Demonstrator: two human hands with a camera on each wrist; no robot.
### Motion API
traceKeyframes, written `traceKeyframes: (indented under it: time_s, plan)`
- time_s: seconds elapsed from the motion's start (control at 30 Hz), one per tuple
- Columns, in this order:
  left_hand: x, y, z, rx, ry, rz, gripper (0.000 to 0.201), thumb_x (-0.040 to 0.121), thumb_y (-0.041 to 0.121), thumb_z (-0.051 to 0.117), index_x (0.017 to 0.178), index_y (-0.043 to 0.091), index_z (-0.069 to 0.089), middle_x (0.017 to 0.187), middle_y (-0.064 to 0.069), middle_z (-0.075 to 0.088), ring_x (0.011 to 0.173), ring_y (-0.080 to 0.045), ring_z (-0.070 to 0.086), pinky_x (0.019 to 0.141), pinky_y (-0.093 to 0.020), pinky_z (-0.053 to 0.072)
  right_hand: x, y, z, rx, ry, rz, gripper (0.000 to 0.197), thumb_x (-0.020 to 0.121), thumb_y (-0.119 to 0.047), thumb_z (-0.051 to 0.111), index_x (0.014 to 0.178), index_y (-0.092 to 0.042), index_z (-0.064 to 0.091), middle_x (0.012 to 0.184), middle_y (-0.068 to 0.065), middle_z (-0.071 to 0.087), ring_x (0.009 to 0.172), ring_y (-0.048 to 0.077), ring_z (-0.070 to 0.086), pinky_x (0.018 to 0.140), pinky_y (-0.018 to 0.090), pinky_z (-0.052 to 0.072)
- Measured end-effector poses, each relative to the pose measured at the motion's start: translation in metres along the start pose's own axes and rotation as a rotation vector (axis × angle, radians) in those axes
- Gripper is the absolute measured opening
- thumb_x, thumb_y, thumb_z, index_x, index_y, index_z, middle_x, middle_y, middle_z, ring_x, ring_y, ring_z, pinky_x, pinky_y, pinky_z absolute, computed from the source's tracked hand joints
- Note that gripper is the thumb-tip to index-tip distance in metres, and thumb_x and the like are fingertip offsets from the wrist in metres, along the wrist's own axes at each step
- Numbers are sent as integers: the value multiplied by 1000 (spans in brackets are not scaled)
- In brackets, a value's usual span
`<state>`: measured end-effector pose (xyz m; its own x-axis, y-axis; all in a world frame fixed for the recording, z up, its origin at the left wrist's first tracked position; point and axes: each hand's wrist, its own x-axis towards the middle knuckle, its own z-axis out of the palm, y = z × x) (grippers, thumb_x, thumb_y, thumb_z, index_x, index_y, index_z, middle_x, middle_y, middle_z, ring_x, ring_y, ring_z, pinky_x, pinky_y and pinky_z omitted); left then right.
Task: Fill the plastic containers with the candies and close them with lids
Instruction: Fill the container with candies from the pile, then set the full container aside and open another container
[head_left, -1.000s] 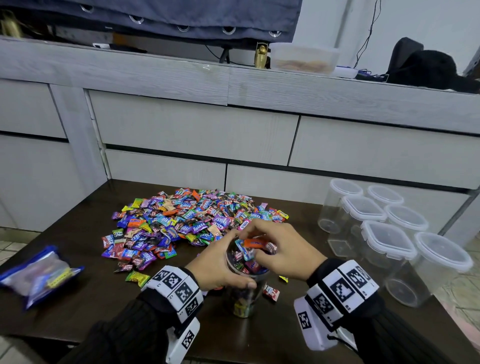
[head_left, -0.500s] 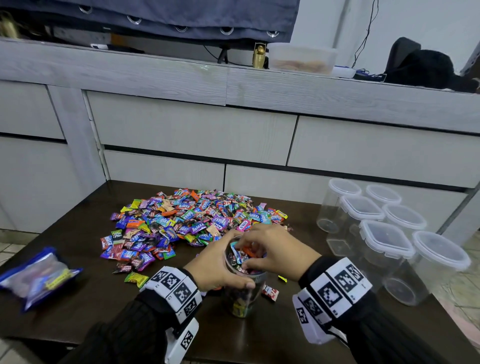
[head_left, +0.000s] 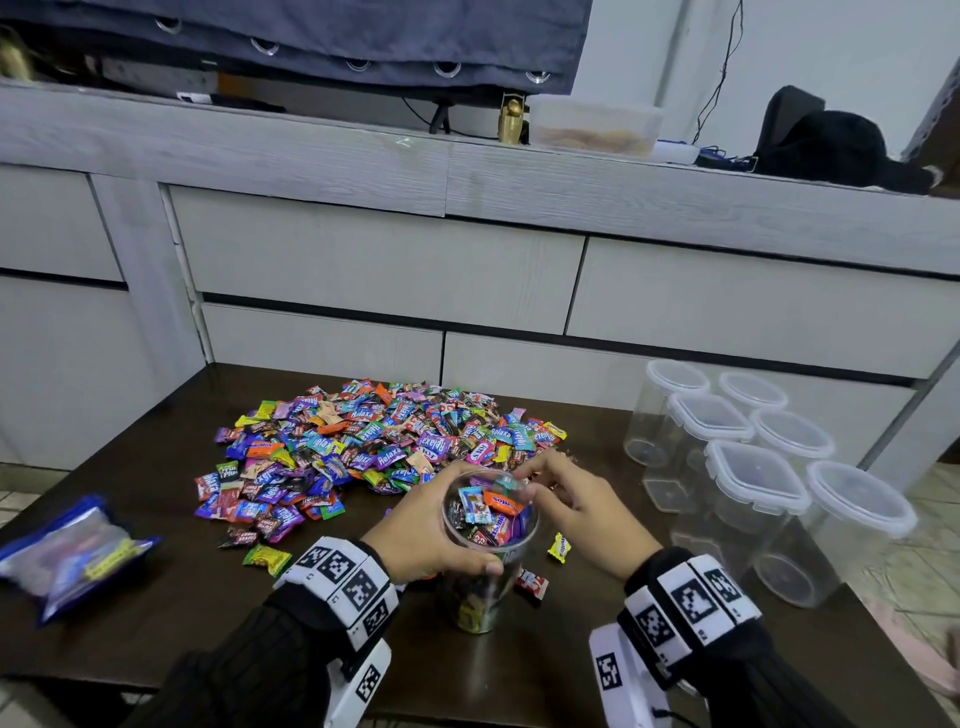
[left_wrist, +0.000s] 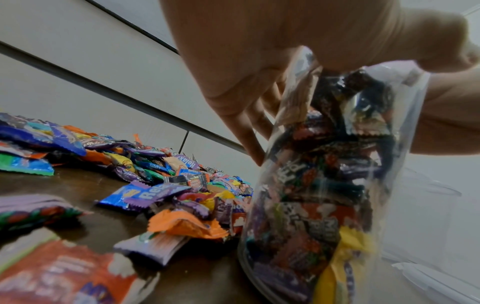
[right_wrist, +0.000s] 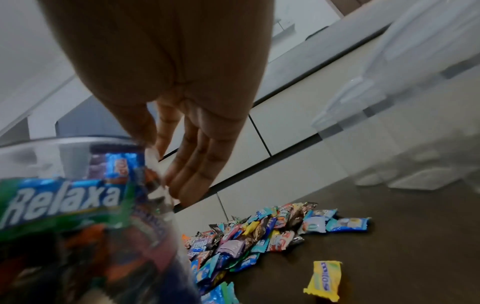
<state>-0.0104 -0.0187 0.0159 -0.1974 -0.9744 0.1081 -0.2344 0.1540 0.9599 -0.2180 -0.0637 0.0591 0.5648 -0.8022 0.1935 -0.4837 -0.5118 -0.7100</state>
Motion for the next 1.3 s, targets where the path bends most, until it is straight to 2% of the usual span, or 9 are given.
traceKeyframes:
  time_s: [0.07, 0.23, 0.33, 0.43, 0.57, 0.63, 0.83, 1.07, 1.3]
  plan:
    - [0, -1, 2, -15, 9, 0, 94, 47, 27, 95, 129, 21, 49, 123, -2, 64, 116, -16, 63, 101, -44, 49, -2, -3, 6, 81, 3, 17, 12, 93, -40, 55, 101, -33, 52, 99, -10, 62, 79, -3, 60, 66, 17, 47]
    - [0, -1, -1, 36, 20, 11, 86, 53, 22, 95, 126, 21, 49, 120, 2, 65, 112, -6, 63, 93, -22, 50, -1, -14, 16, 96, -60, 78, 69, 79, -76, 41, 129, -30, 34, 111, -15, 58, 97, -2, 59, 77, 16, 45]
    - [-6, 3, -11, 3, 134, 2, 89, 45, 33, 93, 123, 22, 52, 118, 2, 66, 108, -8, 65, 92, -24, 51, 1, -4, 13, 88, 13, 117, 55, 85, -64, 40, 124, -25, 43, 110, -9, 59, 89, 0, 58, 71, 13, 41]
    - [-13, 10, -37, -9, 240, -13, 91, 39, 44, 91, 121, 29, 52, 115, 8, 65, 98, -3, 68, 80, -19, 54, 4, 21, 15, -118, -13, 169, 26, 94, -36, 56, 112, -17, 54, 112, 1, 61, 98, 12, 57, 83, 21, 43]
    - [-25, 18, -85, 24, 413, 57, 79, 51, 29, 91, 120, 29, 52, 116, 9, 63, 93, 11, 64, 73, -7, 49, 6, 52, 32, -426, -271, 301, 47, 89, -41, 60, 127, -17, 47, 128, 5, 51, 118, 19, 49, 98, 27, 40]
    - [-36, 20, -112, 87, 521, 69, 75, 51, 31, 91, 117, 28, 54, 113, 12, 63, 93, 13, 62, 78, -9, 48, 7, 60, 41, -510, -342, 344, 53, 88, -45, 61, 130, -19, 44, 129, 8, 47, 121, 23, 45, 99, 30, 39]
    - [-89, 1, -188, 243, 716, -75, 90, 24, 77, 82, 104, 49, 54, 109, 18, 63, 100, -1, 61, 88, -30, 48, 10, 69, 54, -610, -366, 379, 56, 83, -46, 65, 130, -22, 44, 130, 5, 42, 125, 24, 34, 101, 33, 37]
    - [-149, -38, -203, 257, 850, -196, 91, 27, 69, 90, 108, 45, 57, 106, 7, 70, 98, -13, 68, 89, -44, 55, 16, 69, 56, -644, -388, 401, 55, 82, -45, 66, 128, -23, 45, 128, 4, 41, 124, 24, 34, 99, 32, 37]
    - [-167, -47, -203, 338, 919, -247, 106, 22, 80, 81, 117, 42, 52, 113, 5, 66, 104, -18, 64, 96, -45, 51, 14, 69, 57, -638, -372, 397, 55, 81, -44, 67, 127, -24, 45, 127, 4, 41, 123, 24, 34, 99, 32, 37]
